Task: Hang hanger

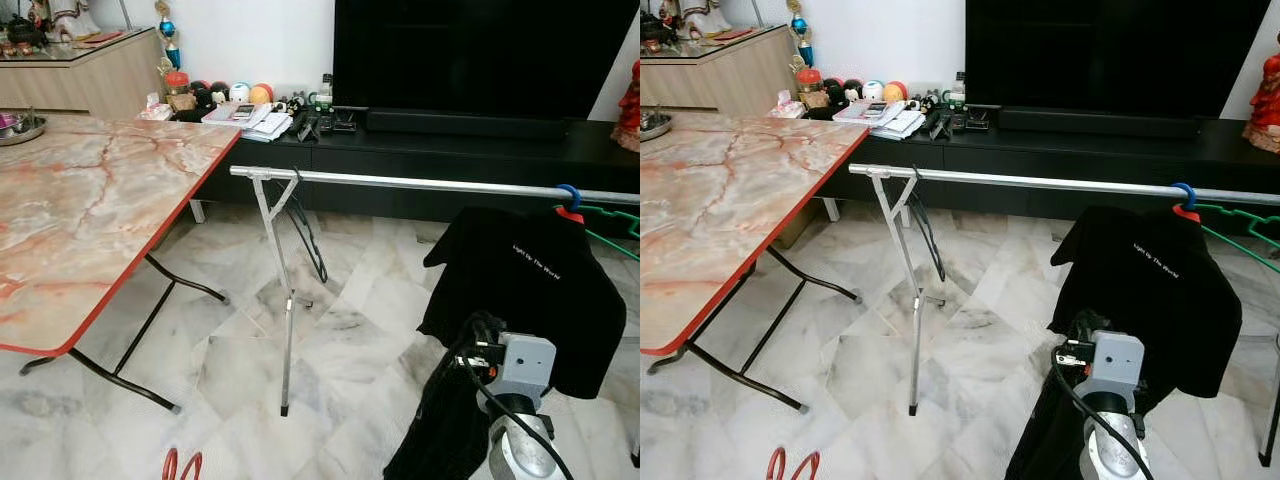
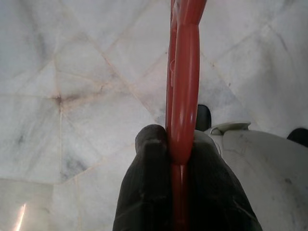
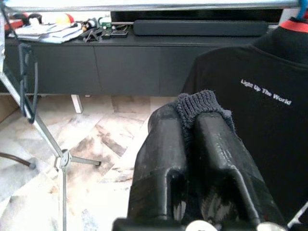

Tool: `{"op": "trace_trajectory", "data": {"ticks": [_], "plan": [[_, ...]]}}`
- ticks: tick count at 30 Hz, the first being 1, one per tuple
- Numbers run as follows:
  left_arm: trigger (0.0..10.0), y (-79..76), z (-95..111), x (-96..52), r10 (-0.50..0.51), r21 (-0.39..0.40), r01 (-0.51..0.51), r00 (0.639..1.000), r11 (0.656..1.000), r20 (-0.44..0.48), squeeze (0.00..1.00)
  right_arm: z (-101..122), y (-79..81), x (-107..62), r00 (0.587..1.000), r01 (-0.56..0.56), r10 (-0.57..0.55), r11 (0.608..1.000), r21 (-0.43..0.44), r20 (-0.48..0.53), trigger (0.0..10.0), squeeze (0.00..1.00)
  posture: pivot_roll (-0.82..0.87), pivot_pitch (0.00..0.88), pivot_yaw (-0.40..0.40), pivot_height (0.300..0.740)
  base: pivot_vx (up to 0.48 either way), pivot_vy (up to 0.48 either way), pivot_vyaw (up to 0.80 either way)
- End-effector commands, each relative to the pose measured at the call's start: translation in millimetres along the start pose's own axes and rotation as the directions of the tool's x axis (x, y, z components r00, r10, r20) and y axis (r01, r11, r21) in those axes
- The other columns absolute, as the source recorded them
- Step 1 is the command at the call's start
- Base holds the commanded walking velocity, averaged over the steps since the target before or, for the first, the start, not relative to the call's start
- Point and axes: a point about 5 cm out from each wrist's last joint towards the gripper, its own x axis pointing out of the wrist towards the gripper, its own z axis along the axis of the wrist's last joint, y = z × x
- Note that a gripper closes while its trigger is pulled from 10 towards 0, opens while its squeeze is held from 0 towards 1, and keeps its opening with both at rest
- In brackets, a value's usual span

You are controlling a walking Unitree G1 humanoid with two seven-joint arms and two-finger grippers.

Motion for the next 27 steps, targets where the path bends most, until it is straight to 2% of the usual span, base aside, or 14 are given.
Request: {"op": "trace_trajectory", "data": {"ticks": [1,6,9,27], "plan": [[10.0,4.2,-9.7,-1.6,0.018,-0.011,-0.019,0.999,1.0,-0.03,0.0,6.4,7.6,-0.2,0.999,-0.024,0.024,1.0,0.001,0.028,10.0,0.0,0.08,0.0,0.002,0.74,0.0,0.48,0.0],[10.0,-1.6,-20.9,-3.0,0.005,0.007,-0.004,0.997,1.0,-0.071,0.0,3.2,22.6,-2.0,0.997,-0.081,0.081,0.997,0.019,0.012,10.0,0.0,0.09,0.0,-0.003,0.74,0.0,0.48,0.0],[10.0,-2.3,-21.8,-3.0,0.011,-0.017,-0.012,0.997,1.0,-0.075,0.0,4.7,28.6,-2.0,0.993,-0.113,0.113,0.994,0.002,0.02,10.0,0.0,0.09,0.0,-0.006,0.74,0.0,0.48,0.0],[10.0,-8.8,-11.7,-0.7,-0.019,0.013,0.02,0.998,1.0,-0.058,0.0,12.5,36.8,3.4,0.986,-0.156,0.158,0.987,-0.04,0.048,10.0,0.0,0.11,0.04,-0.014,0.74,0.0,0.48,0.0]]}}
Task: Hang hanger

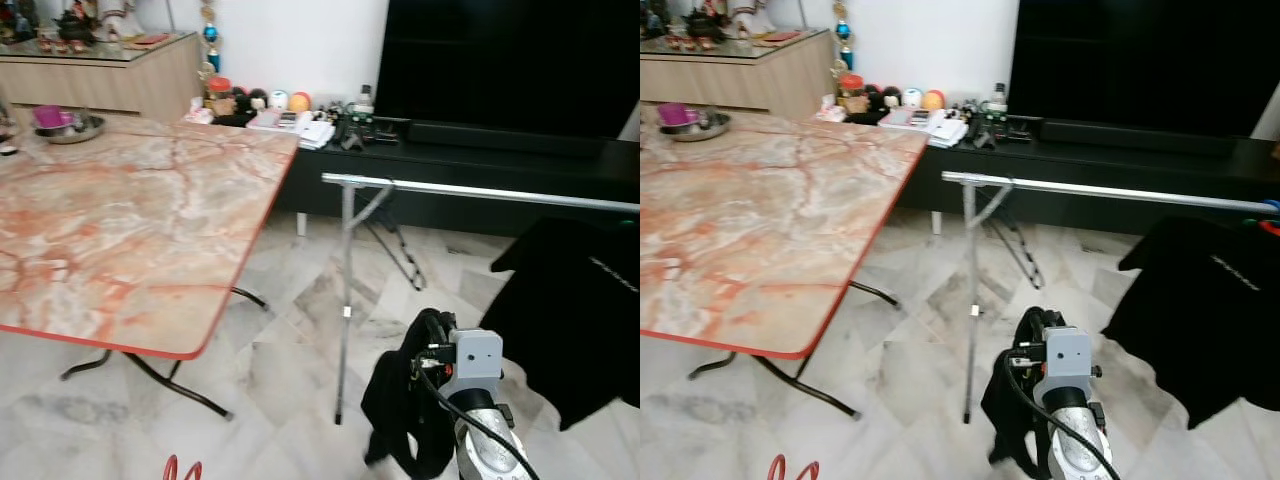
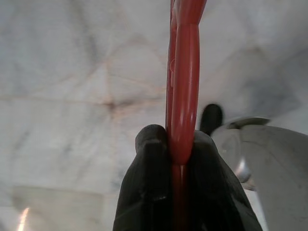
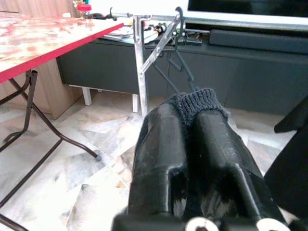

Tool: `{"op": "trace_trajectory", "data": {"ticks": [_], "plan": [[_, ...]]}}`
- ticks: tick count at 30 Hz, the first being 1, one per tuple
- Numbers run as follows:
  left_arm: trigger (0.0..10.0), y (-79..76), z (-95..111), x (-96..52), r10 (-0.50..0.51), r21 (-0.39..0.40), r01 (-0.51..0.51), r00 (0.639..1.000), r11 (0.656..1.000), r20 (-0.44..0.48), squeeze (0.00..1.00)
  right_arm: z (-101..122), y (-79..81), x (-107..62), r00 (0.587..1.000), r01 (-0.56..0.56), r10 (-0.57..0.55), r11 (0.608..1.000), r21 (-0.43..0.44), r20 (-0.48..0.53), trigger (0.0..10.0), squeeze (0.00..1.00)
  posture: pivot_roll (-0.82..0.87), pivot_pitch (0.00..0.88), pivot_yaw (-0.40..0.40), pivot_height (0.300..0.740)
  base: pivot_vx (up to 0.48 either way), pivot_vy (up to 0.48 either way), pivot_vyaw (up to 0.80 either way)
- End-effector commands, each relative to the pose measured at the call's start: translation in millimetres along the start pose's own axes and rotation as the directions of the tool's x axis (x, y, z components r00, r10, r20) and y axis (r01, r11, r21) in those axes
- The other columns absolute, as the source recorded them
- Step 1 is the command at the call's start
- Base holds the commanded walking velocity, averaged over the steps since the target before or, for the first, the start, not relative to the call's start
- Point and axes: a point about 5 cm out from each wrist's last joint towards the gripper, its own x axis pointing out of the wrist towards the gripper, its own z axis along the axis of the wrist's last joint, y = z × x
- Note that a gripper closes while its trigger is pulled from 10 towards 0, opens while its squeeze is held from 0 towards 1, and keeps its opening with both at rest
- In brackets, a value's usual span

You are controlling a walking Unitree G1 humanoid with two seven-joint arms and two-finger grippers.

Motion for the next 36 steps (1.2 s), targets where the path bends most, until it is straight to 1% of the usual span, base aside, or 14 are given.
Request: {"op": "trace_trajectory", "data": {"ticks": [1,4,7,10,20,26,29,30,34,36], "plan": [[10.0,-7.1,-3.9,0.1,-0.018,0.013,0.018,1.0,1.0,-0.021,0.0,3.9,-5.6,0.4,1.0,0.011,-0.01,1.0,-0.012,0.02,10.0,0.0,0.11,0.04,-0.014,0.74,0.0,0.476,0.0],[10.0,-7.3,-4.2,0.1,-0.017,0.012,0.017,1.0,1.0,-0.023,0.0,4.6,-3.8,0.7,1.0,-0.003,0.003,1.0,-0.026,0.025,10.0,0.0,0.12,0.044,-0.016,0.74,0.0,0.476,0.0],[10.0,-7.5,-4.4,0.1,-0.018,0.011,0.018,1.0,1.0,-0.025,0.0,6.4,-3.4,0.4,0.999,-0.006,0.008,0.999,-0.043,0.036,10.0,0.0,0.12,0.047,-0.015,0.74,0.0,0.476,0.75],[10.0,-7.4,-4.5,0.1,-0.018,0.011,0.019,1.0,1.0,-0.025,0.0,6.0,-2.8,0.0,0.999,-0.006,0.007,1.0,-0.019,0.034,10.0,0.0,0.12,0.049,-0.016,0.74,0.0,0.476,0.71],[10.0,-8.8,-4.8,0.1,-0.025,0.018,0.026,0.999,1.0,-0.025,0.0,5.0,-1.6,1.8,0.999,-0.015,0.015,1.0,-0.013,0.034,10.0,0.0,0.12,0.046,-0.02,0.74,0.0,0.476,0.0],[10.0,-9.2,-6.3,-0.1,-0.026,0.018,0.027,0.999,0.999,-0.029,0.0,9.9,-1.2,2.7,0.998,-0.017,0.018,1.0,-0.026,0.065,10.0,0.0,0.12,0.044,-0.02,0.74,0.0,0.474,0.0],[10.0,-9.1,-7.5,-0.2,-0.025,0.018,0.026,0.999,1.0,-0.032,0.0,20.4,-0.1,3.0,0.99,-0.023,0.026,1.0,-0.019,0.14,10.0,0.0,0.12,0.041,-0.019,0.74,0.0,0.476,0.0],[10.0,-9.1,-7.7,-0.3,-0.025,0.019,0.026,0.999,0.999,-0.032,0.0,27.7,1.7,2.9,0.981,-0.033,0.035,0.999,-0.016,0.19,10.0,0.0,0.12,0.039,-0.019,0.74,0.0,0.476,0.0],[10.0,-9.4,-7.8,-0.3,-0.026,0.02,0.027,0.999,0.999,-0.032,0.0,37.2,1.9,2.4,0.967,-0.029,0.028,1.0,0.001,0.255,10.0,0.0,0.12,0.035,-0.019,0.74,0.0,0.475,0.0],[10.0,-9.8,-7.6,-0.2,-0.027,0.021,0.028,0.999,0.999,-0.032,0.0,45.0,1.6,2.6,0.954,-0.034,0.039,0.999,-0.024,0.298,10.0,0.0,0.12,0.034,-0.019,0.74,0.0,0.476,0.0]]}}
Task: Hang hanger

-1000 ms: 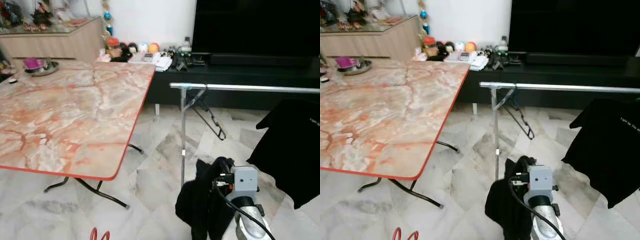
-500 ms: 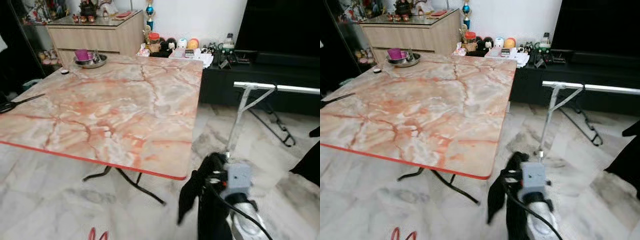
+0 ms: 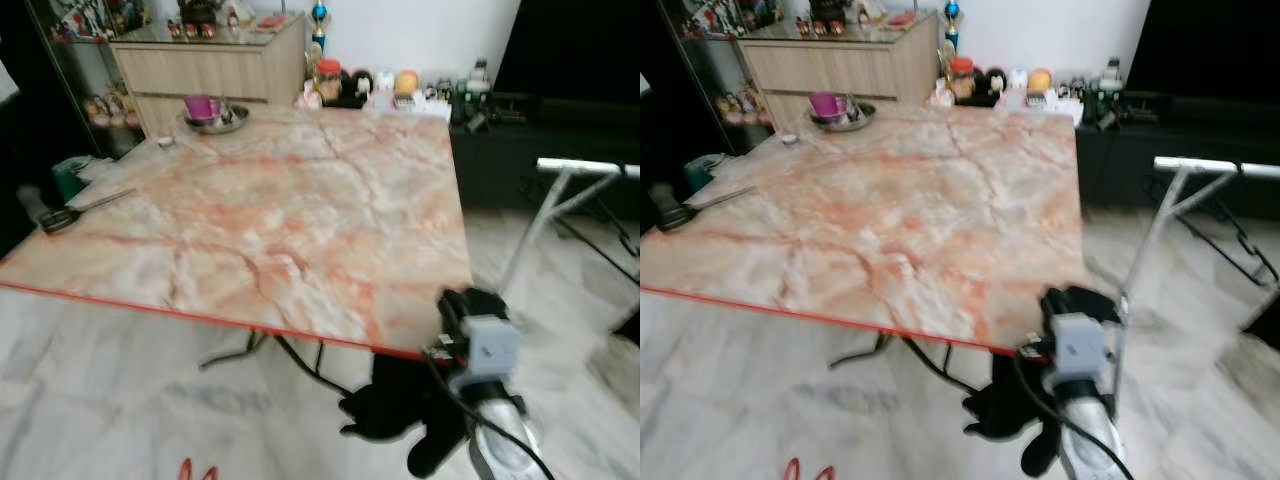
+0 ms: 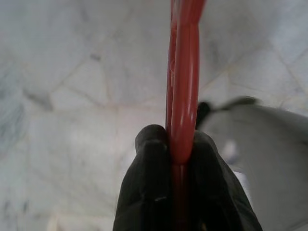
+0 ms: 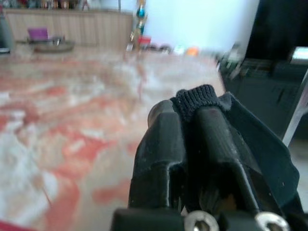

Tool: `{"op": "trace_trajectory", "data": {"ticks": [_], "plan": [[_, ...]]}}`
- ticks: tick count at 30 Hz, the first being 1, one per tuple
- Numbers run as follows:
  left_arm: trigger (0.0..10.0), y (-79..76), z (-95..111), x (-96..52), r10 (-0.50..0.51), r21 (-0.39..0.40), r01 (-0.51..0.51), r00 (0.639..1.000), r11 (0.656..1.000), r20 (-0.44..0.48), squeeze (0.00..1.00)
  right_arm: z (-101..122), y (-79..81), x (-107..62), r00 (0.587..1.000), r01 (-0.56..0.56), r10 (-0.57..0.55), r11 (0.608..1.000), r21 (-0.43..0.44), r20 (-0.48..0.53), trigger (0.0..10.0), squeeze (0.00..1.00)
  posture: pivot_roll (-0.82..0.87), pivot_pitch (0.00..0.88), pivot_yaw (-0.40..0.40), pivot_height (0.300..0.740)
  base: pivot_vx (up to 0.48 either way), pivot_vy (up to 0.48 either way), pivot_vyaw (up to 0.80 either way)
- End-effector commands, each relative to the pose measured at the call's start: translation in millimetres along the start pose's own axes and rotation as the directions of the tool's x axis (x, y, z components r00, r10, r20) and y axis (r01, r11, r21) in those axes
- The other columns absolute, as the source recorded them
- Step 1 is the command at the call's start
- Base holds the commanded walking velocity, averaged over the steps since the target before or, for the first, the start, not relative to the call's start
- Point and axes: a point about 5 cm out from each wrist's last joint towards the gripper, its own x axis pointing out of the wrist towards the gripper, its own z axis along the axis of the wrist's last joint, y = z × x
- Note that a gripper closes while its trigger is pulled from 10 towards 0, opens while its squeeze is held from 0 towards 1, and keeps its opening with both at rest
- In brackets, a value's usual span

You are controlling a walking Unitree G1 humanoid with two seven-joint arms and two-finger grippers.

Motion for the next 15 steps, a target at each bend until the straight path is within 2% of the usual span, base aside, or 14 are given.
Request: {"op": "trace_trajectory", "data": {"ticks": [1,15], "plan": [[10.0,5.6,-3.0,-0.7,0.015,0.01,-0.015,1.0,1.0,-0.01,0.0,27.0,9.8,8.8,0.988,-0.047,0.047,0.999,-0.003,0.145,10.0,0.0,0.12,0.034,-0.019,0.74,0.0,0.476,0.0],[10.0,3.1,-3.1,-0.5,0.012,0.012,-0.012,1.0,1.0,-0.011,0.0,27.7,8.7,10.4,0.986,-0.062,0.059,0.998,0.011,0.157,10.0,0.0,0.12,0.043,-0.025,0.74,0.0,0.474,0.0]]}}
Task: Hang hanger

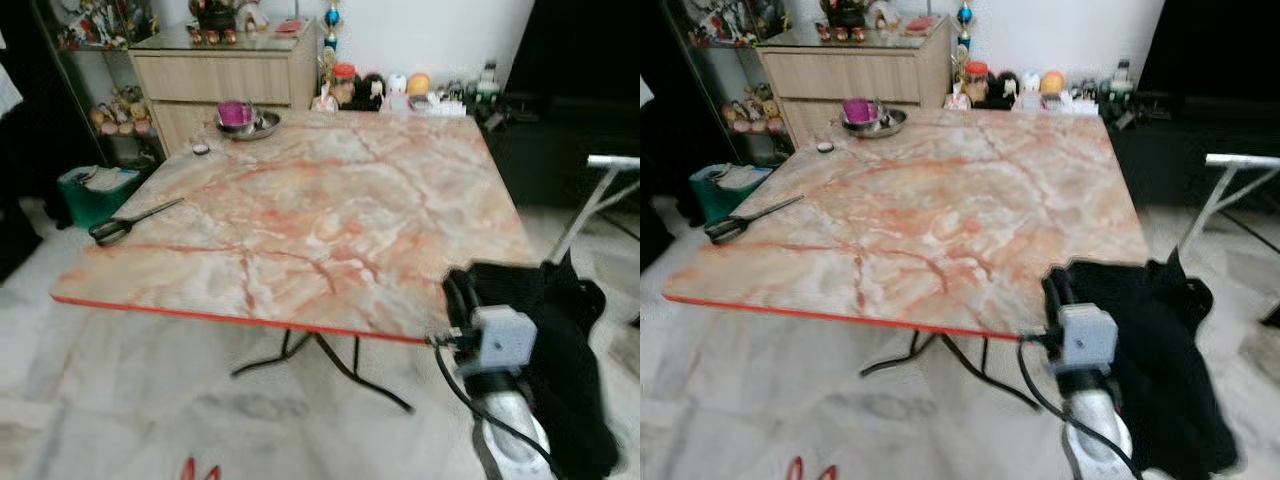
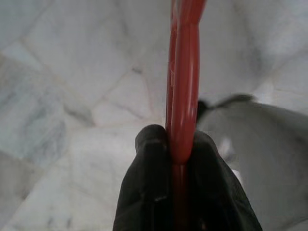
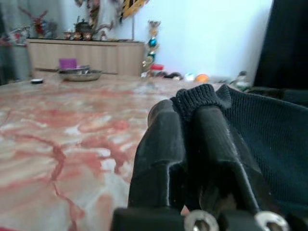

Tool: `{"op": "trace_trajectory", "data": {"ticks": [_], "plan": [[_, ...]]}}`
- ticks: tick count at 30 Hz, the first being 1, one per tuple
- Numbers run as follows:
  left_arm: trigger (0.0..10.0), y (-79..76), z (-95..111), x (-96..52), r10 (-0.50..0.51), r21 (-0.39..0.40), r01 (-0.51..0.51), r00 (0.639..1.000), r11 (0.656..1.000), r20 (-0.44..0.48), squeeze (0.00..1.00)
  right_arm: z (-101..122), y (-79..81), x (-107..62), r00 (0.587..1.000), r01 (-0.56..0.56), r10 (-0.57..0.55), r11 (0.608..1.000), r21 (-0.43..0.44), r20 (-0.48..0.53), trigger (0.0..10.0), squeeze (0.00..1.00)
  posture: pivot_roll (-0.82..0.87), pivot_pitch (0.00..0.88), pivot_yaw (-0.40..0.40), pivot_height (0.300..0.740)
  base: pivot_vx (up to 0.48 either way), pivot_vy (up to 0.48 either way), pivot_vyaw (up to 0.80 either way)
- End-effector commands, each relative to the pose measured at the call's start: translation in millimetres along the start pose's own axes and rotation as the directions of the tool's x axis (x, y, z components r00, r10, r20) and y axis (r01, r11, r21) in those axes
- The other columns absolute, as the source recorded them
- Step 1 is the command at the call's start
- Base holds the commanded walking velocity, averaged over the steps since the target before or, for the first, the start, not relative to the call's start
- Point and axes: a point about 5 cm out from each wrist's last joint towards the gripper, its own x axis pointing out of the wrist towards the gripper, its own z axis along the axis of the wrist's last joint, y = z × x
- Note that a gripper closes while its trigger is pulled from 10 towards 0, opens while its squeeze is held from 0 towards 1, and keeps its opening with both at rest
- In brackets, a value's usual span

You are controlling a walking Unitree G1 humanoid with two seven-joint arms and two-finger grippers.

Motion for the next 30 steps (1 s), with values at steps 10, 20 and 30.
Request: {"op": "trace_trajectory", "data": {"ticks": [10,20,30], "plan": [[10.0,5.9,-5.0,-1.0,0.017,0.024,-0.017,1.0,1.0,-0.018,0.0,10.6,8.2,7.0,0.998,-0.039,0.039,0.999,0.007,0.053,10.0,0.0,0.12,0.047,-0.027,0.74,0.0,0.041,0.0],[10.0,6.2,-1.7,-0.8,0.013,0.0,-0.013,1.0,1.0,0.005,0.0,12.5,-1.7,13.1,0.998,-0.002,0.003,1.0,-0.001,0.059,10.0,0.0,0.13,0.047,-0.028,0.74,0.0,0.0,0.0],[10.0,13.7,-1.9,-2.2,0.005,0.203,-0.01,1.0,0.979,0.022,0.0,22.7,-16.1,22.0,0.996,0.03,-0.027,0.999,-0.03,0.09,10.0,0.0,0.13,0.057,-0.024,0.74,0.0,0.0,0.0]]}}
